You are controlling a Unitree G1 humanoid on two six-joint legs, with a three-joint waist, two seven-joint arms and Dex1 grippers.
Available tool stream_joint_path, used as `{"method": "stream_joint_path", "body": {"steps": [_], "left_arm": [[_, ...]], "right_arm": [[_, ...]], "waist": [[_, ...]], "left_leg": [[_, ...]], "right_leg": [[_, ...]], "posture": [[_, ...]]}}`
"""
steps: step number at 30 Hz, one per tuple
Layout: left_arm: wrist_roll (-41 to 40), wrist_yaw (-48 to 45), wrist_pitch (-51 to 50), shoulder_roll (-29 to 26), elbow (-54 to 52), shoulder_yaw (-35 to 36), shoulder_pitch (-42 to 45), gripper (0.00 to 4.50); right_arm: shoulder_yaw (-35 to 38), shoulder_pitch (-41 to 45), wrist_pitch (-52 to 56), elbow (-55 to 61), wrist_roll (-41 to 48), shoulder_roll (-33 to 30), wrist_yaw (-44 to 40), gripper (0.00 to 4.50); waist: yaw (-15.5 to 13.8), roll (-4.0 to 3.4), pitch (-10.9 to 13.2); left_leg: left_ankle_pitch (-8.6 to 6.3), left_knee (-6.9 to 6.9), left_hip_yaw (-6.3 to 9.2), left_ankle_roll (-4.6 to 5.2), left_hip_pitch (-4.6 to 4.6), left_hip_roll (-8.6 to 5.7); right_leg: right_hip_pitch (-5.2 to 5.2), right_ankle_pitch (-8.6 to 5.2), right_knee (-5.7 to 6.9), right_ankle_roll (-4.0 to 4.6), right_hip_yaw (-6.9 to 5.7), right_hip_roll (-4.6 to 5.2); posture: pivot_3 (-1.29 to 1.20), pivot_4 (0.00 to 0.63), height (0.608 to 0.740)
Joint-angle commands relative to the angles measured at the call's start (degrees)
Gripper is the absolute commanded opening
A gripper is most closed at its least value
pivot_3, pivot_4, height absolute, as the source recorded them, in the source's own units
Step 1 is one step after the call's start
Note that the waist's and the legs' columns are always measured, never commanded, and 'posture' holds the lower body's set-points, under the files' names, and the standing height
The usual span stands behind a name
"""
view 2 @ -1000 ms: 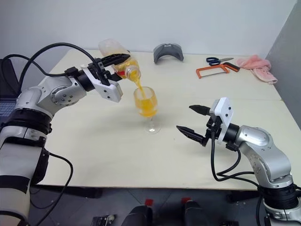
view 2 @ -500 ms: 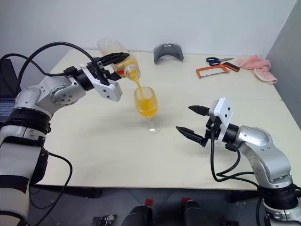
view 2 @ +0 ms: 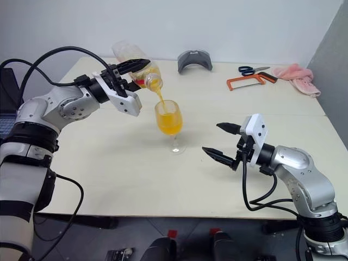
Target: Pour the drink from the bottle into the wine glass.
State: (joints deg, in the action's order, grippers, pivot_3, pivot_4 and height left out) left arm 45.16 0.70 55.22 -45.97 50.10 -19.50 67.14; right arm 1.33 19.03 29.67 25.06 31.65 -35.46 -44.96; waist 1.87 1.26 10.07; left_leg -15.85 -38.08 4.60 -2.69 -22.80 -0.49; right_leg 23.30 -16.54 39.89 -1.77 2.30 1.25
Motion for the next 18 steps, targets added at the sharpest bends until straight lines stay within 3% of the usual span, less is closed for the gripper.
{"method": "stream_joint_path", "body": {"steps": [1,18], "left_arm": [[-0.2,1.4,-0.1,-1.3,-0.3,0.5,2.4,1.69],[-1.8,0.8,-0.7,-0.5,1.1,0.5,2.3,1.69]], "right_arm": [[0.7,0.1,-0.3,2.6,0.8,0.0,0.0,4.50],[0.4,0.2,-0.4,2.8,0.5,0.2,0.4,4.50]], "waist": [[0.0,0.00,0.0],[0.0,0.00,0.0]], "left_leg": [[0.00,0.00,0.00,0.00,0.00,0.00],[0.00,-0.01,0.00,0.00,0.00,0.00]], "right_leg": [[0.00,0.00,0.00,0.00,0.00,0.00],[0.00,0.00,0.01,0.00,0.00,0.00]], "posture": [[0.00,0.150,0.740],[0.00,0.150,0.740]]}}
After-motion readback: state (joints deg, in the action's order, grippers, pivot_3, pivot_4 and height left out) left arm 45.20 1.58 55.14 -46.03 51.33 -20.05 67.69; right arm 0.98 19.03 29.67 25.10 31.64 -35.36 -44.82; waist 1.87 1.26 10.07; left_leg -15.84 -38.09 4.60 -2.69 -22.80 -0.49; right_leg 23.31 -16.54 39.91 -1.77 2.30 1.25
